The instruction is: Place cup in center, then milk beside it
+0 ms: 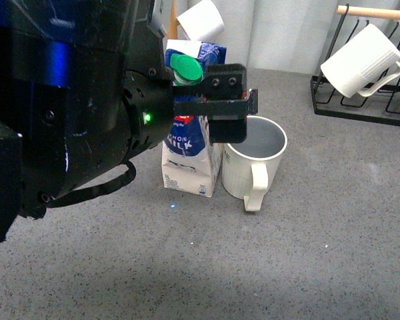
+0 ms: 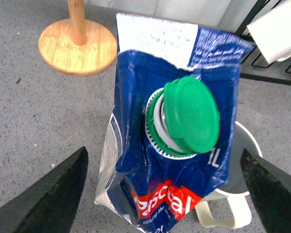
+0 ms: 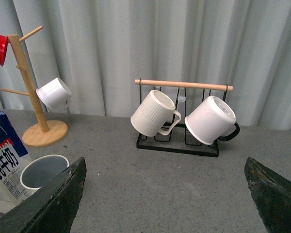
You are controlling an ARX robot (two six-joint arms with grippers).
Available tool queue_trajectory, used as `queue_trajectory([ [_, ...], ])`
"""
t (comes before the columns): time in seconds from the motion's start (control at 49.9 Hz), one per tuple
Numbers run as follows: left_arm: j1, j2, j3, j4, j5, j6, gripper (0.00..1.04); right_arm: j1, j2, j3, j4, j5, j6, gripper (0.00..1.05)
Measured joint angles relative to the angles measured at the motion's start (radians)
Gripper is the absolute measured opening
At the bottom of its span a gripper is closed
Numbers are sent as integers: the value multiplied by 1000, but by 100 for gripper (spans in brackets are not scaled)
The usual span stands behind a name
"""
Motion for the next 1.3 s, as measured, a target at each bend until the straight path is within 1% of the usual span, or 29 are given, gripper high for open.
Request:
queue_trajectory([
  [0.02,-1,-9,0,0,-3,0,99,0,0,0,0,0,0,95],
  [0.04,-1,-14,-1,0,-3,1,100,0,0,0,0,0,0,95],
  [0.12,0,-48,-1,0,-12,-1,98,0,0,0,0,0,0,95],
  [0.22,15,-89,-1,2,-30,1,98,0,0,0,0,0,0,95],
  [0.261,26,-106,-1,4,-36,1,98,0,0,0,0,0,0,95],
  [0.421,124,-188,-5,9,-60,4,98,0,0,0,0,0,0,95],
  [0.561,133,-198,-8,9,-61,4,98,0,0,0,0,0,0,95],
  [0.601,134,-193,-31,80,-106,57,93,0,0,0,0,0,0,95],
  [0.621,139,-193,-63,163,-129,103,88,0,0,0,0,0,0,95],
  [0.661,156,-211,-126,272,-124,178,79,0,0,0,0,0,0,95],
  [0.702,182,-249,-187,324,-104,227,70,0,0,0,0,1,0,95],
  [0.762,227,-325,-270,343,-71,268,56,0,0,0,0,2,0,95],
  [0.822,258,-377,-327,343,-44,282,45,0,0,0,0,1,0,95],
  [0.862,288,-426,-378,343,-19,291,34,0,0,0,0,-1,0,95],
  [0.942,319,-481,-425,335,6,296,21,0,0,0,0,-1,0,95],
  [1.002,347,-544,-472,318,36,298,7,0,0,0,0,0,0,95],
  [1.022,356,-556,-489,322,52,298,4,0,0,0,0,0,0,95],
  [1.062,369,-565,-521,362,69,304,4,0,0,0,0,0,0,95],
  [1.102,384,-583,-550,358,82,306,4,0,0,0,0,0,0,95],
  [1.303,444,-762,-622,247,132,307,4,0,0,0,0,0,0,95],
])
